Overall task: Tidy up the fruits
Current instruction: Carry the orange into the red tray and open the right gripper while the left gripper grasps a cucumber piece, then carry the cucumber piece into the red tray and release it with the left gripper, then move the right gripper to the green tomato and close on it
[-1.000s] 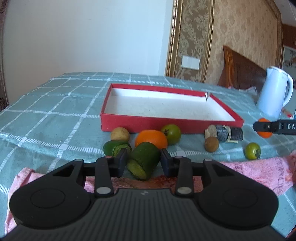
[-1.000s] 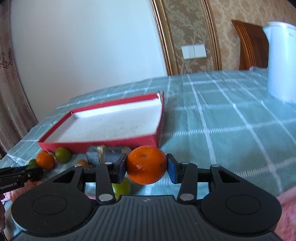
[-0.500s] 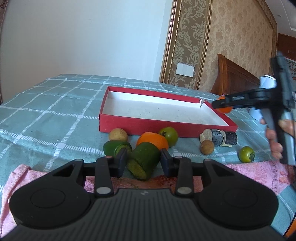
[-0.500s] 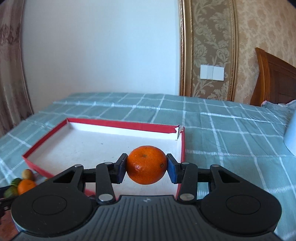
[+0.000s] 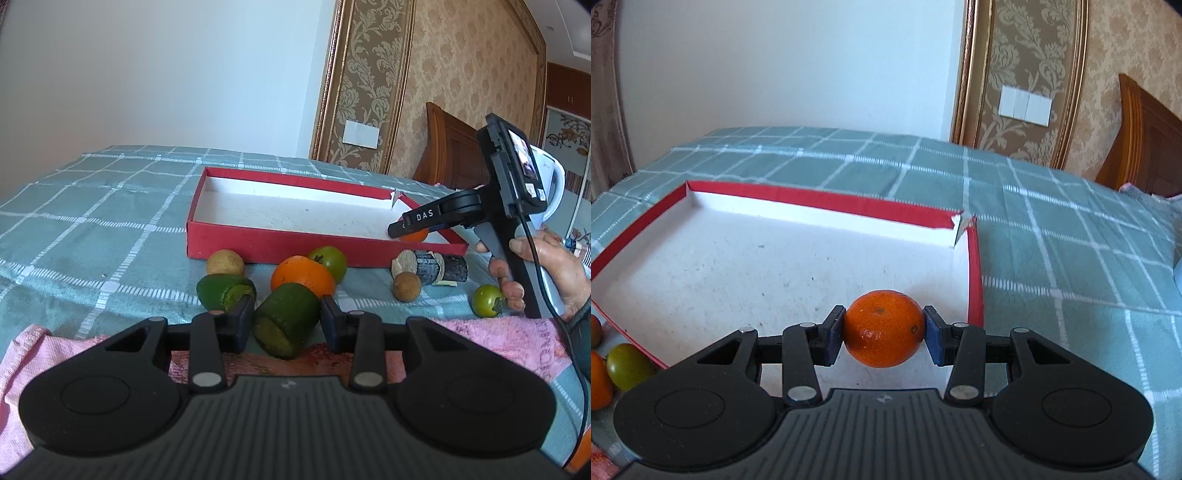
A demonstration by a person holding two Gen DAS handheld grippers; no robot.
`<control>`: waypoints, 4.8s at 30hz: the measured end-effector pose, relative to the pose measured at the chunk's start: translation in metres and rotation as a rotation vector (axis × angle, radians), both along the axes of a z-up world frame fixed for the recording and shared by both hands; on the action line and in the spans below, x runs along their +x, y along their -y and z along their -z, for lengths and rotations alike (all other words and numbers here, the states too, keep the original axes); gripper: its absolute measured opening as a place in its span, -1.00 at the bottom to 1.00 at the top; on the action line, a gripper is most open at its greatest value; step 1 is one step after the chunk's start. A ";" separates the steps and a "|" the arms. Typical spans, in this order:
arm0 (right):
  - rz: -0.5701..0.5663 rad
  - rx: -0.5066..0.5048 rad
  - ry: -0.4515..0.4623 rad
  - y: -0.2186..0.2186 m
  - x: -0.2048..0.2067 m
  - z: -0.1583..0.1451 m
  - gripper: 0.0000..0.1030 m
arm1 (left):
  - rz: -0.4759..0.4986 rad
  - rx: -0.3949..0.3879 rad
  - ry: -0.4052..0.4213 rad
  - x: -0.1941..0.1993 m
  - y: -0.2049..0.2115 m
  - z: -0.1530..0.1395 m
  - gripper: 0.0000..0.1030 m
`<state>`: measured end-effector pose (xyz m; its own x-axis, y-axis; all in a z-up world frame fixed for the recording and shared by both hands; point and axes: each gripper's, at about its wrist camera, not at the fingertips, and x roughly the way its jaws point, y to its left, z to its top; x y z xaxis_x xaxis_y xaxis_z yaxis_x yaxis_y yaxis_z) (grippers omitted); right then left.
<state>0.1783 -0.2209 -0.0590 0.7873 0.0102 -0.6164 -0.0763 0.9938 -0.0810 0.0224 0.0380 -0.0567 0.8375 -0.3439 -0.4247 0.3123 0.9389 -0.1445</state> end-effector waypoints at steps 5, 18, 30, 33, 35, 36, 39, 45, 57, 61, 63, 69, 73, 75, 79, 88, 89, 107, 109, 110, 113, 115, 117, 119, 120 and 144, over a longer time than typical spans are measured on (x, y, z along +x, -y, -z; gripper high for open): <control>-0.006 -0.004 -0.011 -0.001 0.000 0.000 -0.14 | -0.002 0.008 -0.006 0.000 0.003 0.000 -0.32; 0.009 0.026 0.029 0.011 -0.015 -0.012 0.15 | -0.021 0.043 -0.008 -0.002 0.010 -0.004 -0.32; 0.061 0.070 0.152 0.026 -0.041 -0.027 0.53 | -0.029 0.044 0.016 -0.014 0.009 -0.014 -0.32; 0.080 0.088 0.162 0.032 -0.045 -0.028 0.53 | -0.022 0.047 0.024 -0.020 0.009 -0.020 -0.32; 0.091 0.107 0.157 0.036 -0.046 -0.026 0.53 | -0.010 0.043 0.035 -0.022 0.011 -0.027 -0.32; 0.098 0.112 0.155 0.037 -0.046 -0.026 0.53 | -0.002 0.040 0.038 -0.023 0.012 -0.030 -0.32; 0.120 0.108 0.162 0.038 -0.047 -0.026 0.53 | 0.027 0.032 0.048 -0.020 0.016 -0.040 -0.32; 0.141 0.077 0.185 0.035 -0.049 -0.027 0.54 | 0.062 0.027 0.049 0.002 0.028 -0.053 -0.32; 0.182 0.085 0.177 0.037 -0.047 -0.024 0.64 | -0.002 0.041 0.048 0.086 0.038 -0.073 -0.32; 0.193 0.113 0.173 0.041 -0.046 -0.025 0.64 | -0.045 0.073 0.012 0.123 0.044 -0.071 -0.32; 0.197 0.125 0.173 0.043 -0.047 -0.025 0.64 | -0.060 0.100 -0.021 0.141 0.048 -0.065 -0.32; 0.191 0.144 0.154 0.043 -0.045 -0.025 0.65 | -0.115 0.125 -0.124 0.183 0.051 -0.047 -0.32; 0.188 0.143 0.144 0.041 -0.045 -0.024 0.65 | -0.136 0.168 -0.170 0.200 0.054 -0.038 -0.32; 0.186 0.144 0.144 0.040 -0.045 -0.024 0.65 | -0.146 0.179 -0.205 0.208 0.054 -0.032 -0.32; 0.189 0.141 0.149 0.040 -0.046 -0.025 0.68 | -0.158 0.170 -0.237 0.217 0.050 -0.029 -0.25; 0.202 0.137 0.164 0.042 -0.048 -0.025 0.70 | -0.212 0.131 -0.139 0.182 0.034 -0.048 0.54; 0.204 0.135 0.167 0.043 -0.048 -0.025 0.70 | -0.225 0.121 -0.116 0.172 0.032 -0.053 0.60; 0.118 0.221 0.212 0.053 -0.104 -0.032 0.70 | -0.057 0.154 0.005 -0.001 0.007 -0.016 0.96; 0.095 0.197 0.221 0.052 -0.124 -0.032 0.70 | -0.051 0.153 -0.015 0.005 0.008 -0.010 0.96; 0.086 0.177 0.225 0.050 -0.135 -0.031 0.70 | -0.053 0.158 -0.018 0.006 0.009 -0.007 0.96; 0.073 0.116 0.228 0.043 -0.158 -0.026 0.70 | -0.053 0.176 -0.036 0.010 0.011 -0.001 0.96; 0.054 0.120 0.204 0.039 -0.164 -0.022 0.70 | -0.067 0.174 -0.051 0.011 0.011 -0.001 0.96; 0.037 0.119 0.160 0.033 -0.164 -0.016 0.70 | -0.086 0.191 -0.048 0.013 0.009 -0.002 0.99; 0.021 0.104 0.134 0.027 -0.161 -0.012 0.70 | -0.106 0.249 -0.057 0.018 0.010 -0.001 1.00; 0.017 0.095 0.128 0.023 -0.160 -0.010 0.70 | -0.093 0.264 -0.070 0.021 0.010 0.000 1.00; -0.027 -0.002 0.055 -0.008 -0.148 0.010 0.05 | -0.041 0.158 -0.136 0.046 0.002 -0.001 1.00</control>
